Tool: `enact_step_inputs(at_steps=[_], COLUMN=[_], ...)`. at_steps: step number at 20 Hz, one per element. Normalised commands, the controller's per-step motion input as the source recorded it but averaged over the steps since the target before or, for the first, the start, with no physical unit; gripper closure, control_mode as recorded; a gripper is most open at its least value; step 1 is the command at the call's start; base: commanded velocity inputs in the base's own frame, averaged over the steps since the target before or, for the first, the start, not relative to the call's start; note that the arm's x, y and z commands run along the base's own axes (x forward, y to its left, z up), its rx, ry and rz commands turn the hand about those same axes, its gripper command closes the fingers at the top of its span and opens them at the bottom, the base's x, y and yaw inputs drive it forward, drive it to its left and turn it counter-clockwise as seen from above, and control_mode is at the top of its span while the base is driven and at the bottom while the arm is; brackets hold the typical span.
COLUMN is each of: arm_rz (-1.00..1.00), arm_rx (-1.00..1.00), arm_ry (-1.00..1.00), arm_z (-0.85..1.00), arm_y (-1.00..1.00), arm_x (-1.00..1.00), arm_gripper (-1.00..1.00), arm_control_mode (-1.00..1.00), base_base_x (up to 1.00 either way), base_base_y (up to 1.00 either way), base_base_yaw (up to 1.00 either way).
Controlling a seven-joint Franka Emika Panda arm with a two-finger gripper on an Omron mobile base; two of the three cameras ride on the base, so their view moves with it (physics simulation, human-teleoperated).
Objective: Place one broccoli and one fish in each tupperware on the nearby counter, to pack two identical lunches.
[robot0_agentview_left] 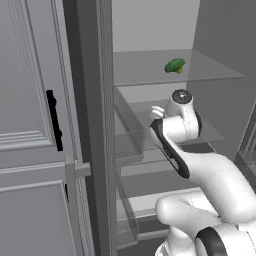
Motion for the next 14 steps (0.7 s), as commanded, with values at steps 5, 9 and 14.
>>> enact_step_inputs(at_steps=[5, 9, 14], arm_rz=[0.06, 0.13, 0.12], arm_rx=[-0.05, -0.02, 0.00], arm_ry=[-0.10, -0.28, -0.13], arm_z=[-0.07, 0.11, 0.54], arm_y=[-0.40, -0.26, -0.03], arm_x=[-1.00, -1.00, -1.00], arm_gripper=[1.00, 1.00, 1.00], arm_control_mode=[-1.00, -1.00, -1.00], base_base_x=[0.00, 0.00, 0.00], base_base_y=[0.00, 0.00, 0.00], base_base_yaw=[0.00, 0.00, 0.00])
